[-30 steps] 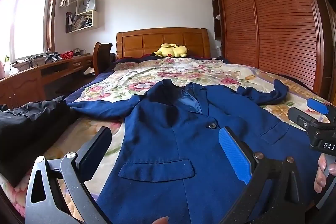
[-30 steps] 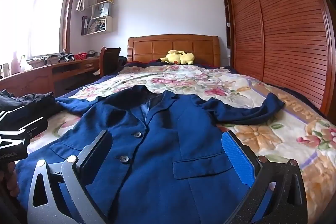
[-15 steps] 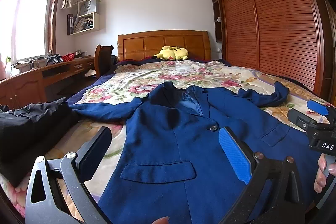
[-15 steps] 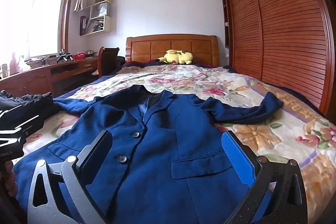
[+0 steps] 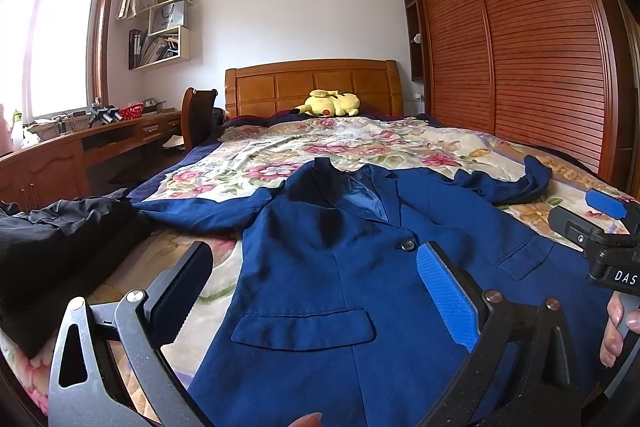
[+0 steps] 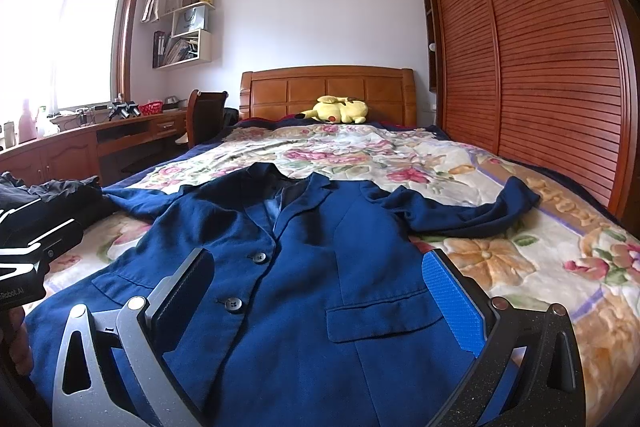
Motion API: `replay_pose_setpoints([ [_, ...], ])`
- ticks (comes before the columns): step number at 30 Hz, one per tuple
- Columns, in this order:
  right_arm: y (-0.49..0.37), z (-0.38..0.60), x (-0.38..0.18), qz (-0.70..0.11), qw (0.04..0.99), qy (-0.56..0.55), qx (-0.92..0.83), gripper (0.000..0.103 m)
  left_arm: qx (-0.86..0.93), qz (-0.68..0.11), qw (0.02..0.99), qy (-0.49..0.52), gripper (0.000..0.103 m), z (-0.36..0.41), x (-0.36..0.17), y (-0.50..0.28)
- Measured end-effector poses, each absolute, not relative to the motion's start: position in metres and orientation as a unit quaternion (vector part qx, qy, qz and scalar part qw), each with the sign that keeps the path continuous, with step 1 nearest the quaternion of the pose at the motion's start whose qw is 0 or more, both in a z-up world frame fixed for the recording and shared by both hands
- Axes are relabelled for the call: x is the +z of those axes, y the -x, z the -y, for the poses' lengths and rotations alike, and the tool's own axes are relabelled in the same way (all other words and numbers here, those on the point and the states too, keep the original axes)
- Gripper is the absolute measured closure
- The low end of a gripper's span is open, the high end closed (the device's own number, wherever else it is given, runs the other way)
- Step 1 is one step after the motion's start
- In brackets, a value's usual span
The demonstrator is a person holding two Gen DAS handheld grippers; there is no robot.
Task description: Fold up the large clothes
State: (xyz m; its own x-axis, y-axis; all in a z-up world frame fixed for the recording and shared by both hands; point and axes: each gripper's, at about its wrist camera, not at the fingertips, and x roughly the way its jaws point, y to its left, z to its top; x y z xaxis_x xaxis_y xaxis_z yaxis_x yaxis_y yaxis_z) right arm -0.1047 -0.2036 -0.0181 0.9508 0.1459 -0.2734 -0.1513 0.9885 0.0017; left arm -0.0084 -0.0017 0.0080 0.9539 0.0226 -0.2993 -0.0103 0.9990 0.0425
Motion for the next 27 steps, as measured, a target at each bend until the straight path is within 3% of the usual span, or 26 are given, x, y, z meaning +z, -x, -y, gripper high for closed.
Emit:
replay_pose_setpoints([
  [27, 0.1052, 0.2032, -0.0183, -0.136, 0.988, 0.010, 0.076, 0.000, 0.009, -0.150, 0.988, -0.022, 0.001, -0.0005, 0.0069, 0.0093],
])
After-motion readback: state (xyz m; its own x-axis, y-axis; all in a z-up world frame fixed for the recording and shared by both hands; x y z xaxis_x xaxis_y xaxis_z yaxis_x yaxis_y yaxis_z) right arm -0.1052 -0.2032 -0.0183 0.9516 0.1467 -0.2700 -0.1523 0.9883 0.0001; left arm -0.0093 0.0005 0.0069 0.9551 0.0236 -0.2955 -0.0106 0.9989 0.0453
